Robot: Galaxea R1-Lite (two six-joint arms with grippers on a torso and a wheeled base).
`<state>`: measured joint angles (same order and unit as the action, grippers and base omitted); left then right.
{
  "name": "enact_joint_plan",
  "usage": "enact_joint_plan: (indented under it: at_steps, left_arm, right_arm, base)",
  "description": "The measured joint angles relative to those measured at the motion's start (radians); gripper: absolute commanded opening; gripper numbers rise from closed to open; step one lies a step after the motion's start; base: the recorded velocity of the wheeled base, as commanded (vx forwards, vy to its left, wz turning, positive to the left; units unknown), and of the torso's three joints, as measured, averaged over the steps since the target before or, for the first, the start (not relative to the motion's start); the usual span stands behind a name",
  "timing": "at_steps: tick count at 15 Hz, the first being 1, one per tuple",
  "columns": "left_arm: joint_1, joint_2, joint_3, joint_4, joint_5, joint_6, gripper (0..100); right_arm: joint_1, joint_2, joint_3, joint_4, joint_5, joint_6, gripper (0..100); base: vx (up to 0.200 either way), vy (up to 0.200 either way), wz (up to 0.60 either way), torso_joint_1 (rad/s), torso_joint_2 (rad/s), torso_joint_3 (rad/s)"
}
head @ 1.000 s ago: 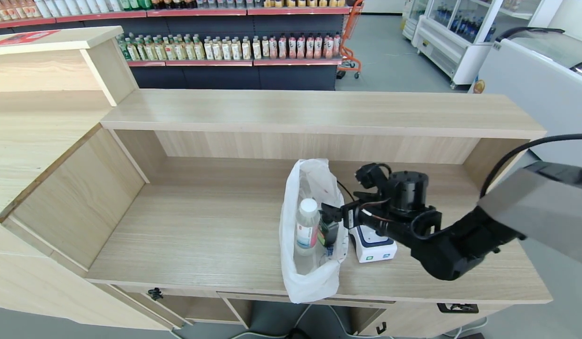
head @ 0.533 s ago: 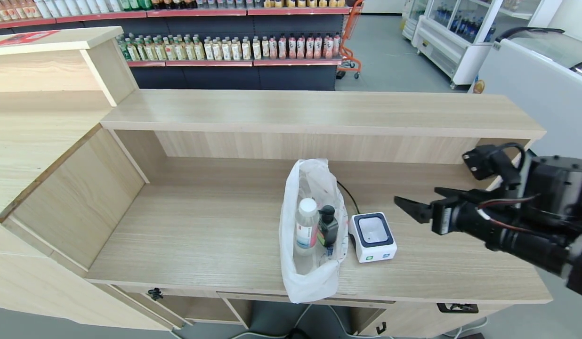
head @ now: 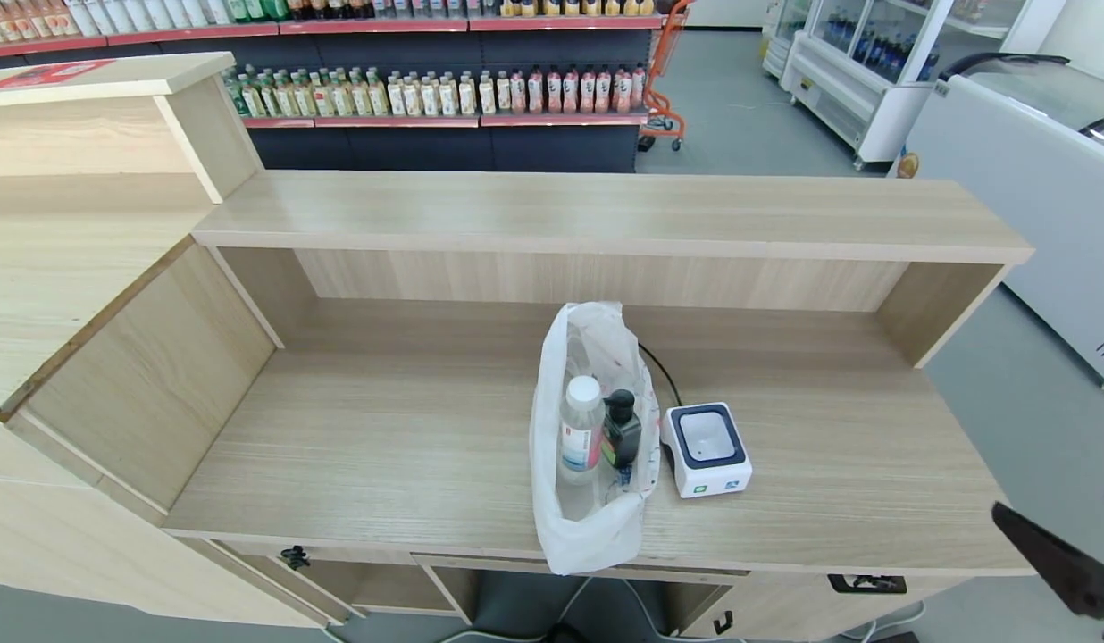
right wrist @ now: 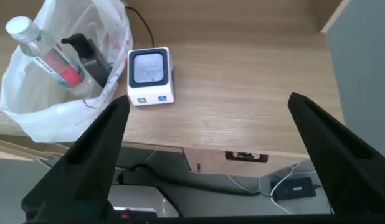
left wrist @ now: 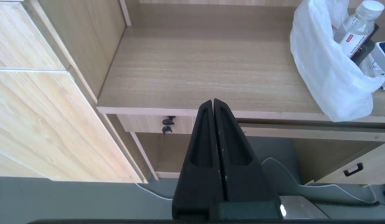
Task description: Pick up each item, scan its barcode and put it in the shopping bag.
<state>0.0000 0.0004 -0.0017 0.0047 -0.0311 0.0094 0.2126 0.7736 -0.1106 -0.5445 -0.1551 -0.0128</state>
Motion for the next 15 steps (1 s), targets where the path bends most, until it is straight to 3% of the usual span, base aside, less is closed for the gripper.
enact_joint_plan:
  at_steps: [5, 7, 9, 11, 15]
  left_arm:
    - [0.000, 0.000, 0.000, 0.000, 0.000, 0.000, 0]
    - [0.000, 0.000, 0.000, 0.000, 0.000, 0.000, 0]
    - [0.000, 0.000, 0.000, 0.000, 0.000, 0.000, 0]
    - [0.000, 0.000, 0.000, 0.000, 0.000, 0.000, 0]
    - [0.000, 0.000, 0.000, 0.000, 0.000, 0.000, 0]
  right_arm:
    - [-0.056, -0.465, 0.095, 0.361, -0.028, -0.020, 100]
    - [-0.071, -0.588, 0.106, 0.445, -0.033, -0.021, 100]
    - [-0.112, -0.639, 0.109, 0.459, -0.021, -0.026, 100]
    - [-0.139, -0.667, 0.110, 0.461, 0.085, -0.026, 100]
    - [-0.168, -0.699, 0.111, 0.482, 0.139, -0.018, 100]
  base:
    - [0.000, 0.000, 0.00, 0.000, 0.00, 0.000]
    - [0.000, 0.000, 0.00, 0.000, 0.00, 0.000]
    - [0.000, 0.000, 0.00, 0.000, 0.00, 0.000]
    - [0.000, 0.000, 0.00, 0.000, 0.00, 0.000]
    - [0.000, 0.000, 0.00, 0.000, 0.00, 0.000]
